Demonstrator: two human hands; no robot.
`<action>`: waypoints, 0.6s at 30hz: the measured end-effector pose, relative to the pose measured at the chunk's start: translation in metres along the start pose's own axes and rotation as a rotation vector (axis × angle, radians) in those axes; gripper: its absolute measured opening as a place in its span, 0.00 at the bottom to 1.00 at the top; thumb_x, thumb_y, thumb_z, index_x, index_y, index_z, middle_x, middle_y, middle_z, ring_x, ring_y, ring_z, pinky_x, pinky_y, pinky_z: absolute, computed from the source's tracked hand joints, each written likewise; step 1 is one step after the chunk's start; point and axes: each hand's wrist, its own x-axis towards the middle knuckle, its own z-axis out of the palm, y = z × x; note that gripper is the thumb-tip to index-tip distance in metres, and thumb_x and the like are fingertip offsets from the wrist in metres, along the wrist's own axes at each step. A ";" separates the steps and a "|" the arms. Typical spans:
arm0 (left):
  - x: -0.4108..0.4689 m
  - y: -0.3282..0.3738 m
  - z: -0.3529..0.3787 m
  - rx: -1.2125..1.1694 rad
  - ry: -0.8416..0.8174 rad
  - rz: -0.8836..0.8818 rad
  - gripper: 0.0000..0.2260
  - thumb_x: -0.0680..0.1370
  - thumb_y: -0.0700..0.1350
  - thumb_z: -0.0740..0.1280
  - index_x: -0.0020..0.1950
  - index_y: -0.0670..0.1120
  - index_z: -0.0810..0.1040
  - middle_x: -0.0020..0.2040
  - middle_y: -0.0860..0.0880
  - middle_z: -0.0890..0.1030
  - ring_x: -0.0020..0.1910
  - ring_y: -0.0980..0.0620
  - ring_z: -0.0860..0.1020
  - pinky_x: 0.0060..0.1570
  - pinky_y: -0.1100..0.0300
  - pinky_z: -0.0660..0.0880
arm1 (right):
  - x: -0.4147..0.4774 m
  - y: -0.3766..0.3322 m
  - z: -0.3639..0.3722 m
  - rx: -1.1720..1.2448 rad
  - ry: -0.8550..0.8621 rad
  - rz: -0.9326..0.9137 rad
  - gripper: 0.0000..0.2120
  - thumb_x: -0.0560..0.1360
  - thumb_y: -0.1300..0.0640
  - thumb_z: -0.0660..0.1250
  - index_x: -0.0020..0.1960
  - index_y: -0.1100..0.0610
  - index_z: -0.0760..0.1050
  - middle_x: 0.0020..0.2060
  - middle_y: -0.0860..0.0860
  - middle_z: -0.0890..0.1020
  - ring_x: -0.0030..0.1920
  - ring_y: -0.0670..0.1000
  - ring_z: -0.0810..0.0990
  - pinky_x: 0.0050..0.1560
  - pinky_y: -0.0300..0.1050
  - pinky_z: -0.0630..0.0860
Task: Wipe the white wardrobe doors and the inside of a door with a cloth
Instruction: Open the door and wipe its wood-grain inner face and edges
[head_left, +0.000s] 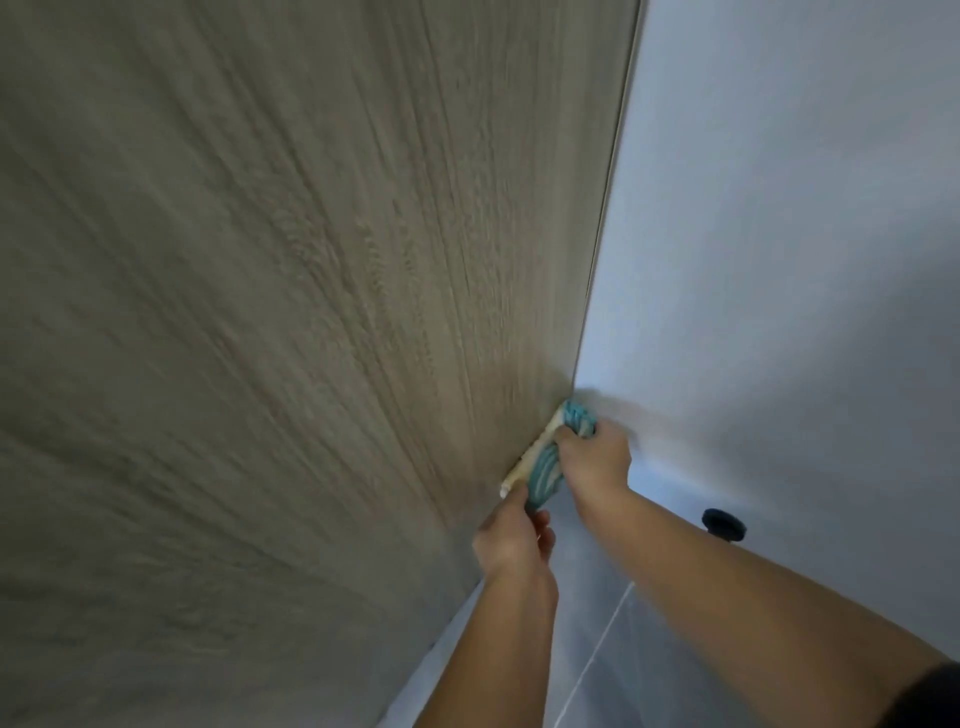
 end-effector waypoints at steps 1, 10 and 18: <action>-0.010 0.005 -0.002 0.001 -0.012 0.012 0.08 0.78 0.39 0.69 0.40 0.39 0.76 0.31 0.45 0.75 0.28 0.53 0.71 0.28 0.60 0.68 | -0.007 -0.008 -0.004 0.020 -0.002 -0.026 0.03 0.74 0.61 0.66 0.41 0.57 0.74 0.43 0.58 0.82 0.46 0.58 0.81 0.52 0.57 0.79; -0.107 0.074 -0.039 -0.028 -0.141 0.106 0.08 0.77 0.40 0.69 0.54 0.37 0.78 0.33 0.45 0.75 0.18 0.58 0.70 0.19 0.69 0.66 | -0.107 -0.100 -0.033 0.202 -0.023 -0.246 0.03 0.74 0.62 0.66 0.46 0.56 0.73 0.38 0.51 0.78 0.41 0.53 0.79 0.44 0.46 0.75; -0.222 0.144 -0.080 -0.066 -0.322 0.248 0.03 0.77 0.41 0.67 0.47 0.42 0.79 0.27 0.50 0.76 0.18 0.60 0.69 0.17 0.70 0.64 | -0.210 -0.196 -0.062 0.346 -0.067 -0.526 0.09 0.74 0.65 0.65 0.41 0.55 0.67 0.32 0.47 0.72 0.27 0.38 0.71 0.30 0.30 0.67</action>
